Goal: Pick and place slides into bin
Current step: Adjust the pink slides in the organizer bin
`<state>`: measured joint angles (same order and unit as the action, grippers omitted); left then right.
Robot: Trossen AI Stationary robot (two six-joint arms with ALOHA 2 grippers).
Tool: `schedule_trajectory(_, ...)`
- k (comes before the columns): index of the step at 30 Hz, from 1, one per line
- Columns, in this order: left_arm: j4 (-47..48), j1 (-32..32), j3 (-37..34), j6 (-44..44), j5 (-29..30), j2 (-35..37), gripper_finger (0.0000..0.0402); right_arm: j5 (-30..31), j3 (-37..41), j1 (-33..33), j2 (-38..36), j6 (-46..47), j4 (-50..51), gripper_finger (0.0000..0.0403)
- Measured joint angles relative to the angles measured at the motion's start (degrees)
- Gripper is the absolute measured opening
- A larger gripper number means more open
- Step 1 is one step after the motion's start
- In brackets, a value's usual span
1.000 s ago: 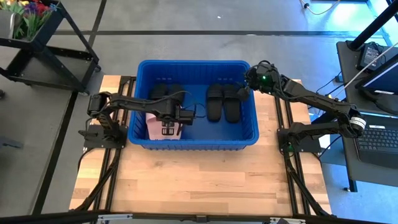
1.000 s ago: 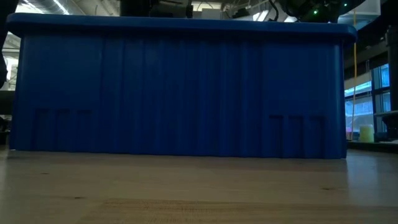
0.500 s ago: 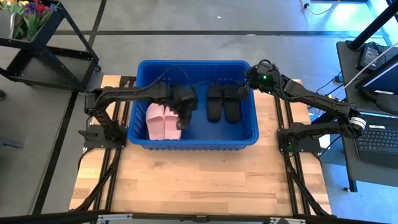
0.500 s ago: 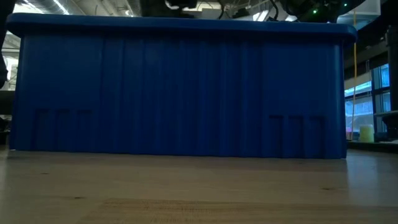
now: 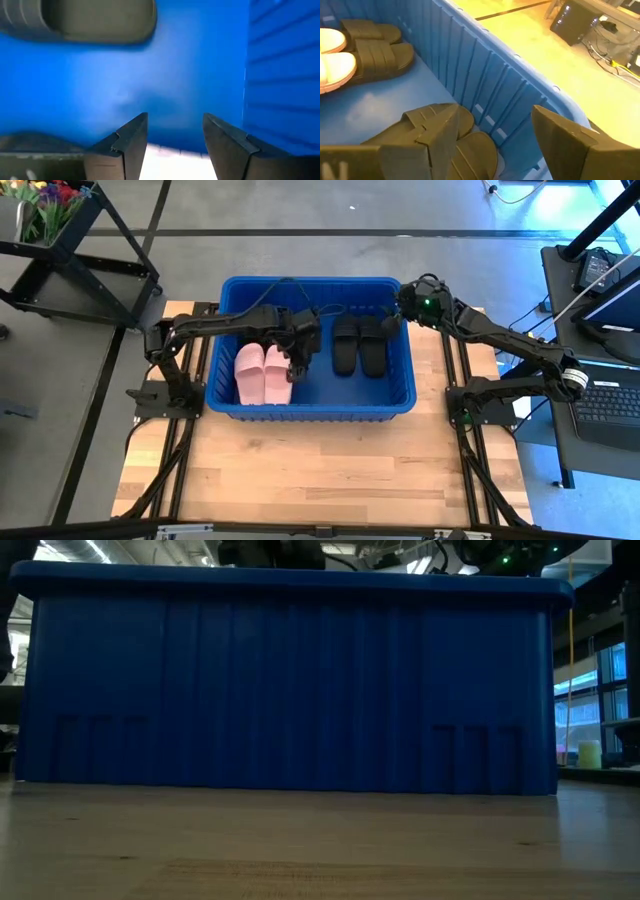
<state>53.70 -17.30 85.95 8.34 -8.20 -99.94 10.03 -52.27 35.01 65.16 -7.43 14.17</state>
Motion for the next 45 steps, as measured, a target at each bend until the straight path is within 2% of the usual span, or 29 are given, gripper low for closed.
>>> schedule_trajectory(5,9.91,-1.27,0.01,8.70,-3.77,1.52,0.0183,-0.01,0.01,0.99,0.01,1.20,0.18,0.0251)
schedule_trajectory(10,12.27,0.35,0.02,10.07,-8.71,1.75,0.0183,-0.01,0.01,2.02,0.01,1.15,0.22,0.0251)
schedule_trajectory(12,11.95,1.97,0.02,9.91,-6.39,1.75,0.0183,-0.01,0.00,2.37,0.01,1.11,0.31,0.0251)
schedule_trajectory(16,10.50,5.68,-2.23,7.54,3.56,1.74,0.0183,-0.01,0.00,3.23,0.05,0.99,0.39,0.0251)
schedule_trajectory(22,8.80,8.61,-6.77,0.90,2.17,1.77,0.0183,-0.01,0.01,3.99,0.05,0.97,0.71,0.0251)
schedule_trajectory(30,5.92,9.92,-13.50,-5.27,7.06,1.66,0.0183,-0.02,0.01,3.99,0.05,0.95,0.71,0.0251)
schedule_trajectory(38,4.93,10.25,-16.06,-6.75,11.08,1.71,0.0183,-0.02,0.02,3.99,0.06,0.75,0.68,0.0251)
schedule_trajectory(45,4.40,10.18,-18.36,-6.72,11.24,1.71,0.0183,-0.03,0.00,3.99,0.05,1.02,0.66,0.0251)
